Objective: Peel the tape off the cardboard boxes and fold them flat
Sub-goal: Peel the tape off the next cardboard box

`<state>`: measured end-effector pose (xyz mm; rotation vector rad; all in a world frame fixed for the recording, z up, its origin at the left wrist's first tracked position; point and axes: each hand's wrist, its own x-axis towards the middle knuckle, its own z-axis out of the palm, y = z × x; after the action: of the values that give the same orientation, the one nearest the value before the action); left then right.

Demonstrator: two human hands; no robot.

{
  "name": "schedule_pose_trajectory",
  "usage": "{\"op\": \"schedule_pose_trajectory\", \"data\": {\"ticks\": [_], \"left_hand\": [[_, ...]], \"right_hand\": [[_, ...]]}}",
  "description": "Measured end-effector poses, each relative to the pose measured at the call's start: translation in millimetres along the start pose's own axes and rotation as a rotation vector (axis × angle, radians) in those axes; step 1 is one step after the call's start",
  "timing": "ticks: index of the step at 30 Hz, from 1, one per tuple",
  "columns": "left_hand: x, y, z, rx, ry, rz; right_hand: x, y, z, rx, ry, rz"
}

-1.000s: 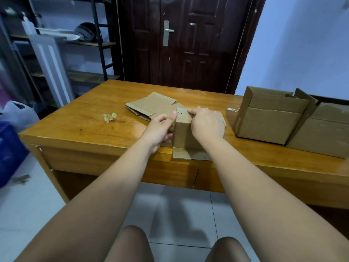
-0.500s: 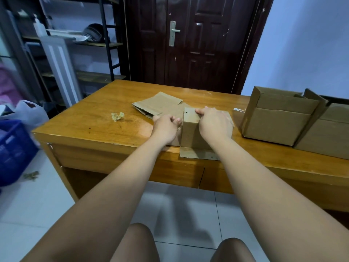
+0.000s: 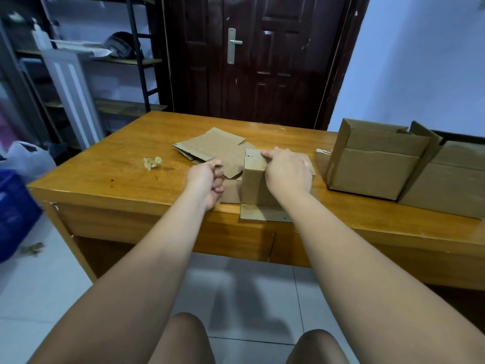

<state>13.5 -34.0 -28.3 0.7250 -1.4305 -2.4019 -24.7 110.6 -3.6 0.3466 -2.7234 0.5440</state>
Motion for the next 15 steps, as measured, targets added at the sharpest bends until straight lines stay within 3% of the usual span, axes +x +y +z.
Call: {"op": "schedule_pose_trajectory", "data": {"ticks": [3, 7, 15], "left_hand": [[2, 1, -9, 0.064, 0.013, -0.027], [7, 4, -14, 0.188, 0.050, 0.115], [14, 3, -18, 0.369, -0.080, 0.161]], "right_hand": [[-2, 1, 0, 0.000, 0.012, -0.012], [-2, 0, -2, -0.004, 0.020, -0.004], [-2, 0, -1, -0.009, 0.017, -0.002]]}}
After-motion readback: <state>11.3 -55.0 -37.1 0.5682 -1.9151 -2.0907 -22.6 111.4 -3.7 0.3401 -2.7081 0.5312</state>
